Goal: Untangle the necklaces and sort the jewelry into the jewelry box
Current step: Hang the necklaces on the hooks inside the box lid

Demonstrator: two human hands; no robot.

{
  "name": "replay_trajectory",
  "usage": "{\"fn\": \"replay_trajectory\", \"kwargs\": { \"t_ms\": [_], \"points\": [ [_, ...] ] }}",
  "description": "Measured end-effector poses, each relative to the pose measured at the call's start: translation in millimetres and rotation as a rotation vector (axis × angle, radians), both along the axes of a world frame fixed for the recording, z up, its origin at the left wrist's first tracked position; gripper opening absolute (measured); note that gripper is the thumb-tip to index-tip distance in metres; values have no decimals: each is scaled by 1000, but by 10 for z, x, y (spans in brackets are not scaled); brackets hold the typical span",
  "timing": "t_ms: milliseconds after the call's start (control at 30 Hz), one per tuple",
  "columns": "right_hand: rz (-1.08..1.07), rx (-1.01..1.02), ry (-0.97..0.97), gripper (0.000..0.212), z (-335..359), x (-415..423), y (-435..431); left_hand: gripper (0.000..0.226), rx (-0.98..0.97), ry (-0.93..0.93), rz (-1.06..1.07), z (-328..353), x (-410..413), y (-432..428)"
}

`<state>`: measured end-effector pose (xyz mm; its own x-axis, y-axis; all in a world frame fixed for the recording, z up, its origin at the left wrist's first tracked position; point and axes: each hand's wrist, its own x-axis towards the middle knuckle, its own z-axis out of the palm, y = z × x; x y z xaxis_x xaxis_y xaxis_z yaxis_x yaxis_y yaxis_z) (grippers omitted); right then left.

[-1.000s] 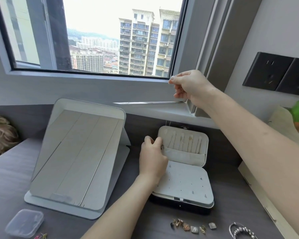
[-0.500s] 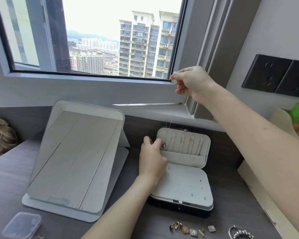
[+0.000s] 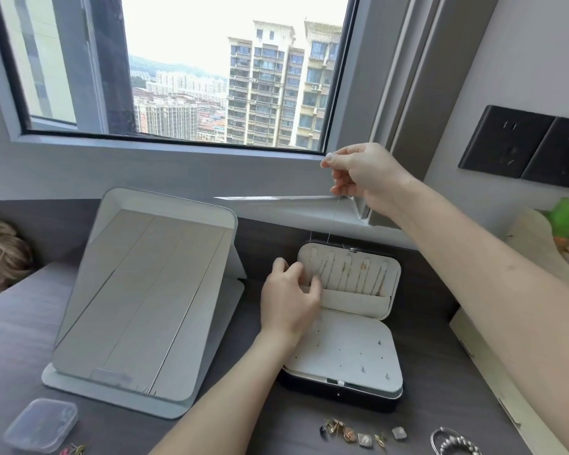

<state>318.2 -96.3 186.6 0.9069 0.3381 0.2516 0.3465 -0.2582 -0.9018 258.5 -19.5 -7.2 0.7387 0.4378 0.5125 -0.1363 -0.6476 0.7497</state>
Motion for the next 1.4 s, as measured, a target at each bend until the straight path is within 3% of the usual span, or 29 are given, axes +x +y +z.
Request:
{"fn": "replay_trajectory", "kwargs": {
  "t_ms": [267, 633, 767, 933, 1033, 1167, 1300, 1400],
  "points": [
    [59, -54, 1, 17, -73, -46, -13, 24, -13, 17, 20, 9, 25, 1],
    [78, -325, -87, 14, -391, -181, -84, 24, -11, 51, 26, 11, 37, -15],
    [46, -537, -234, 18, -576, -195, -104, 22, -5, 62, 31, 11, 40, -17],
    [-71, -763, -640, 21, -875, -186, -49, 19, -29, 76, 93, 9, 49, -31],
    [-146, -905, -721, 27, -1102, -112, -6, 20, -25, 63, 87, 1, 47, -31],
    [-211, -795, -748, 27, -1303, -38, 17, 15, -50, 41, 101, -1, 43, -33],
    [-303, -693, -795, 13, -1410, -17, 92, 20, 18, 21, 168, -10, 42, -37],
    [-349, -689, -838, 12, -1446, -28, 130, 10, -45, -86, 168, 1, 56, -2]
  ]
}}
